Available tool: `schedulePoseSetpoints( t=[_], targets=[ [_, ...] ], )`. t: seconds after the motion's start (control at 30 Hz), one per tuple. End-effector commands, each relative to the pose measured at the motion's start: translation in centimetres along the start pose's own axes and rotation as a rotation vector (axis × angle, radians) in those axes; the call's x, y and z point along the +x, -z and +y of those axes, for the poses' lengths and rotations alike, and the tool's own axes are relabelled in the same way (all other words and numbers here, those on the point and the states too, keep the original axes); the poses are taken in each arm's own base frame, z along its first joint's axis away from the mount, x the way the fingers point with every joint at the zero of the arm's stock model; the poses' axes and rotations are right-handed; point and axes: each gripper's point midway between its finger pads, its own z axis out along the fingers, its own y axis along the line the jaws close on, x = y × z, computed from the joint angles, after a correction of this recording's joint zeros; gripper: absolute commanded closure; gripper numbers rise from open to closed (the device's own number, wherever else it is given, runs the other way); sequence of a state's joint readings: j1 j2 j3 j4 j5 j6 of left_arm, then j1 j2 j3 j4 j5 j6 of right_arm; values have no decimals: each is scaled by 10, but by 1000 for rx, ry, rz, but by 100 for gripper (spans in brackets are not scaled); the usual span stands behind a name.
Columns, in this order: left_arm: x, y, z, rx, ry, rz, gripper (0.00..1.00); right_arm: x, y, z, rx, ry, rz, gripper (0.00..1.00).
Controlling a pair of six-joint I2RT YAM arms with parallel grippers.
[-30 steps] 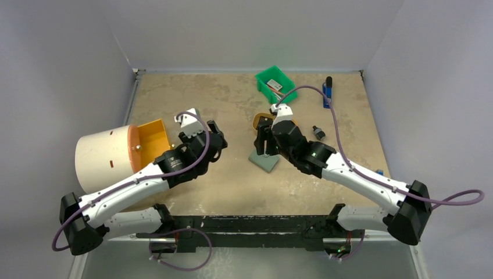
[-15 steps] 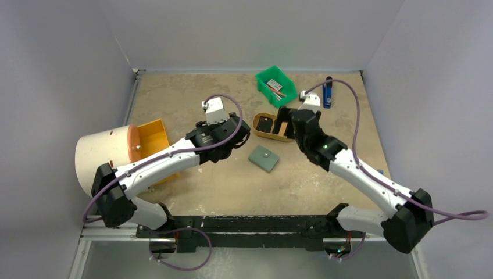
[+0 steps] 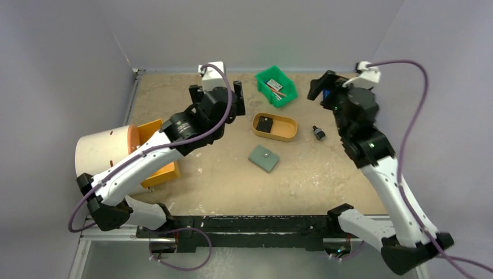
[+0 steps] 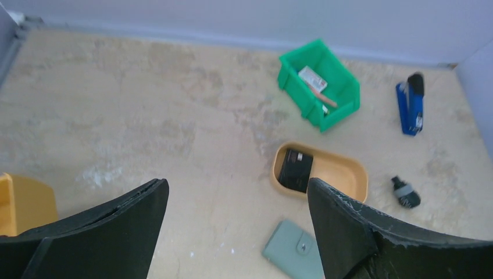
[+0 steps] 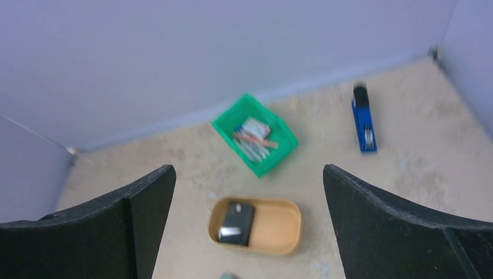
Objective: Put the credit cards into the card holder
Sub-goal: Reset both arms
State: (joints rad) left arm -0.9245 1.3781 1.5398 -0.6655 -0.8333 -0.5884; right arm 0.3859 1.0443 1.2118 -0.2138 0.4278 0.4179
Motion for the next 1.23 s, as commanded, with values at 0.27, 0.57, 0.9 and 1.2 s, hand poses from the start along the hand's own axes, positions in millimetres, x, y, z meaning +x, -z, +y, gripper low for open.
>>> schedulePoseSetpoints(
  t=[0.27, 0.57, 0.9, 1.2],
  targets=[
    [-128, 82, 93, -125, 49, -356, 11, -151, 142, -12, -132, 173, -427, 1],
    [-132, 96, 102, -65, 100, -398, 11, -99, 120, 4, -246, 128, -361, 1],
    [-128, 96, 99, -32, 148, -403, 11, -101, 92, -17, -45, -101, -368, 1],
    [-129, 104, 100, 21, 199, -420, 9, -97, 97, 16, -232, 20, -330, 1]
  ],
)
